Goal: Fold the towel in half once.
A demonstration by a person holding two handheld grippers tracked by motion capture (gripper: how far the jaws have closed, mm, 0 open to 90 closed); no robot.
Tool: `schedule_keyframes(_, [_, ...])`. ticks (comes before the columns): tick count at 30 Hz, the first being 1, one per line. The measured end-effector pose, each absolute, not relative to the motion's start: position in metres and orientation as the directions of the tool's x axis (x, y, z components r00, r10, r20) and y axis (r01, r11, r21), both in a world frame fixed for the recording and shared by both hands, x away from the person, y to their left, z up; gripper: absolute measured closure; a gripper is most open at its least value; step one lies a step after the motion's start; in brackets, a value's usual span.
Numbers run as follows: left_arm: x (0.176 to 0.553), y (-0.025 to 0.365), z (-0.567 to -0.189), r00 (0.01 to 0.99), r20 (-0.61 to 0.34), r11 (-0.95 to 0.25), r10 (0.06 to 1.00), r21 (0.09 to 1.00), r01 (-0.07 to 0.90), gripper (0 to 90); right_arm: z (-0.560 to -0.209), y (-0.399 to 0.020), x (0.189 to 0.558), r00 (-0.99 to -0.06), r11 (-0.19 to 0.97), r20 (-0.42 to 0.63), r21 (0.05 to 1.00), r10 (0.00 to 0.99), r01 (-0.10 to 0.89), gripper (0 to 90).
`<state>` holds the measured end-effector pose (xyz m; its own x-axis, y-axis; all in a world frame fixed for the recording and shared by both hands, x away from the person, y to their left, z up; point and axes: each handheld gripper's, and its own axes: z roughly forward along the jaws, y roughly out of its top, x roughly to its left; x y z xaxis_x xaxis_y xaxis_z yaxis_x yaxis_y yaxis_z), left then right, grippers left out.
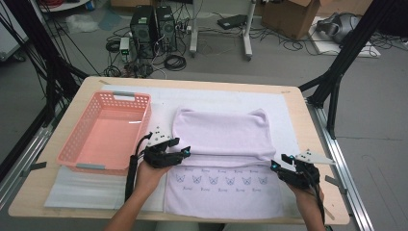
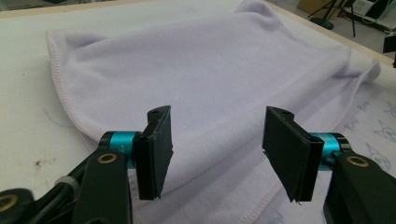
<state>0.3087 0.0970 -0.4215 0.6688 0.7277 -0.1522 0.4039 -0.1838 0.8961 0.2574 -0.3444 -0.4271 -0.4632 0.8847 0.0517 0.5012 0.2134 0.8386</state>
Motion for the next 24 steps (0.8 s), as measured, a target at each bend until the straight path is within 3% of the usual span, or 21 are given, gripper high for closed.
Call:
schedule_keyframes(11, [0.280,0.105,-0.431,0.675,-0.128,-0.232,0.727,0.879,0.416,45.7,-0.424,-0.360,0.233,-0.444,0.172,0.083,0.846,0.892,0.504,62.3])
schedule_keyframes(14, [0.277,0.109,-0.434,0.666,-0.116,-0.244,0.737,0.873,0.422,46.4,-0.426,-0.353,0.236,-0.461,0.192,0.072,0.844,0.884,0.501,60.7])
schedule_keyframes(19, [0.279,0.117,-0.436,0.630,-0.119,-0.228,0.767,0.868,0.441,46.3,-0.428,-0.338,0.254,-0.463,0.190,0.071,0.850,0.884,0.492,49.8])
schedule_keyframes(24, [0.292,0.118,-0.446,0.588,-0.135,-0.235,0.798,0.828,0.509,43.4,-0.439,-0.330,0.268,-0.450,0.218,0.051,0.822,0.892,0.525,48.7])
